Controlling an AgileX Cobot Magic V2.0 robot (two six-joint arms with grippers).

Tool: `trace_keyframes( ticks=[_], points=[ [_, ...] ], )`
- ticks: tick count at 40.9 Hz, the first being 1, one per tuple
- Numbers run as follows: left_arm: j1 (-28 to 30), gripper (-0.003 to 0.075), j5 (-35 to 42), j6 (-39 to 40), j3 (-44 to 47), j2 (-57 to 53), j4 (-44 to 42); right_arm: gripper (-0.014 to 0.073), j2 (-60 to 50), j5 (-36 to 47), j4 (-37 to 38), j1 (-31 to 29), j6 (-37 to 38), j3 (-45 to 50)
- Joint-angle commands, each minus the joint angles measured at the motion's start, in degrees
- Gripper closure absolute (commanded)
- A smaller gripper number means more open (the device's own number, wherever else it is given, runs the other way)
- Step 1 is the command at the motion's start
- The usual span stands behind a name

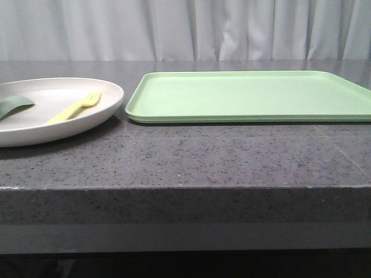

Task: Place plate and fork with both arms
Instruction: 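Lower the left gripper onto the cream plate's rim and close it, then lift the cream plate with the left gripper toward the green tray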

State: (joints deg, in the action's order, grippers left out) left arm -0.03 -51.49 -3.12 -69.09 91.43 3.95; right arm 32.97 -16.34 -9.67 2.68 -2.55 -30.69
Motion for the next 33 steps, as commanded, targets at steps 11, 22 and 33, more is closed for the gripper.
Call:
trace_keyframes(
  ticks=[11,22,33],
  points=[
    [-0.33,0.0246,0.45,0.52,-1.91,0.25,0.78,-0.0040,0.43,4.55,-0.13,0.29,-0.34,-2.17],
    [-0.33,0.0640,0.11,0.52,-1.91,0.25,0.78,-0.0040,0.43,4.55,-0.13,0.29,-0.34,-2.17],
    [0.93,0.0738,0.37,0.40,-1.91,-0.58,3.05,-0.0040,0.43,4.55,-0.13,0.29,-0.34,-2.17]
  ],
)
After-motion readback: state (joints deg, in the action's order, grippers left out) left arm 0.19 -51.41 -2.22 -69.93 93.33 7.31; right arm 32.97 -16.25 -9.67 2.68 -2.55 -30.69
